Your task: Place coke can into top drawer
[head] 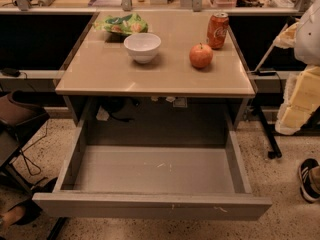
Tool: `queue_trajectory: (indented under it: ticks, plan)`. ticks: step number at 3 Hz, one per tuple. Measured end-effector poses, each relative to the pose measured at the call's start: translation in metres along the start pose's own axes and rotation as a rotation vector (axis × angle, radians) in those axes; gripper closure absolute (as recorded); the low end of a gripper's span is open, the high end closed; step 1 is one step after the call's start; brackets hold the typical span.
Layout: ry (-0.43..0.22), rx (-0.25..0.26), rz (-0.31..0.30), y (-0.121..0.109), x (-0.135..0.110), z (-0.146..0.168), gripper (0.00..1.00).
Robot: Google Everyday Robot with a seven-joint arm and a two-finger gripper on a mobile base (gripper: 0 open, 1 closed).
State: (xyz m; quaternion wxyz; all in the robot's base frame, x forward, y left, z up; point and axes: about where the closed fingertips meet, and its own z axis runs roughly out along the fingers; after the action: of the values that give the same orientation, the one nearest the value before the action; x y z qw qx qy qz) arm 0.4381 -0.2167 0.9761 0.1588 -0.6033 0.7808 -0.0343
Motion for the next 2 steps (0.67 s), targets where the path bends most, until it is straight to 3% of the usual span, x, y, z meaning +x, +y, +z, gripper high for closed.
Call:
queue_trajectory:
  ticks: [1, 2]
  plan:
    - [0.000, 0.000, 0.000, 0.000, 0.000, 0.000, 0.00]
    - [-0.024, 0.007, -0.007, -0.014, -0.005, 0.000, 0.00]
